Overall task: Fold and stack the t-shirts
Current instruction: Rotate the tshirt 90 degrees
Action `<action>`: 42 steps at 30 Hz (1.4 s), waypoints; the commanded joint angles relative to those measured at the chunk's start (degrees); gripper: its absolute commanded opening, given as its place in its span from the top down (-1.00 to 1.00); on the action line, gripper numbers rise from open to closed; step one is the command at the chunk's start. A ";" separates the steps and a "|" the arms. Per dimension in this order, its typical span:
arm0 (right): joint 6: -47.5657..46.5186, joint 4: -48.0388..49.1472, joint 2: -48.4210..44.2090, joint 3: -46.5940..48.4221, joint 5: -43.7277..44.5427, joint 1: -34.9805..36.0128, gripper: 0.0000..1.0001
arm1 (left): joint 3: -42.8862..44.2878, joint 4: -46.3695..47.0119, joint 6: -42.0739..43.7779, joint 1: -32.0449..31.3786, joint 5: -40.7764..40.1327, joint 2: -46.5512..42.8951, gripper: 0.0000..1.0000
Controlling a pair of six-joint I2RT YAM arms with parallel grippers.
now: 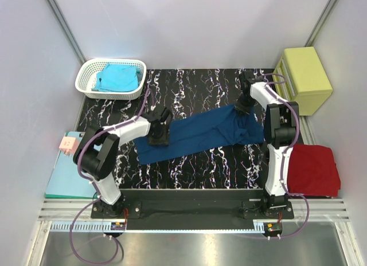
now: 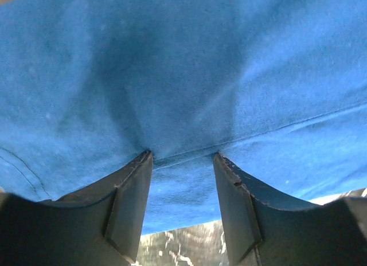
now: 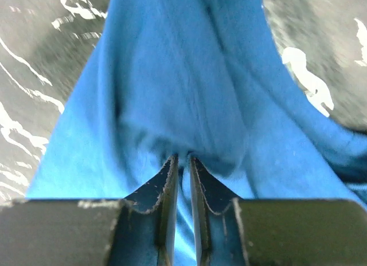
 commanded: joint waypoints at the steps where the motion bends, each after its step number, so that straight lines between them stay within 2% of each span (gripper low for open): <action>1: 0.72 -3.89 5.10 6.86 -2.40 -0.30 0.59 | -4.78 -4.78 -2.99 -3.45 0.34 -3.44 -0.04; 12: -2.26 -6.09 12.76 16.00 -4.60 -0.04 0.58 | -3.38 -9.17 -7.47 -16.54 0.25 -5.65 -0.02; 19: -2.53 -6.96 17.76 25.04 -8.11 0.58 0.56 | 3.38 -11.98 -7.57 -24.02 -0.54 -0.13 -0.01; 22: -3.23 -10.03 22.59 34.70 -9.86 2.07 0.53 | 5.58 -12.43 -7.30 -26.22 -0.10 2.43 0.00; 23: -4.02 -12.48 26.17 41.77 -10.23 2.51 0.53 | 6.03 -12.51 -7.22 -26.66 0.07 3.04 0.00; 26: -4.81 -16.62 33.29 55.24 -11.98 3.74 0.46 | 7.87 -12.69 -6.86 -27.98 0.78 5.33 0.01; 29: -3.68 -14.18 34.55 55.39 -14.88 3.65 0.37 | 9.54 -12.87 -6.43 -28.51 1.57 7.00 0.02; 33: -3.32 -12.59 35.34 54.15 -17.00 4.09 0.36 | 12.09 -13.04 -5.37 -28.69 0.70 7.97 0.04; 38: -4.37 -9.52 30.08 47.94 -15.15 4.97 0.40 | 13.76 -13.13 -5.11 -28.34 -8.34 0.62 0.00; 42: -4.90 -8.99 24.72 47.82 -13.13 4.80 0.35 | 15.60 -13.31 -3.96 -24.75 -10.82 -5.81 -0.02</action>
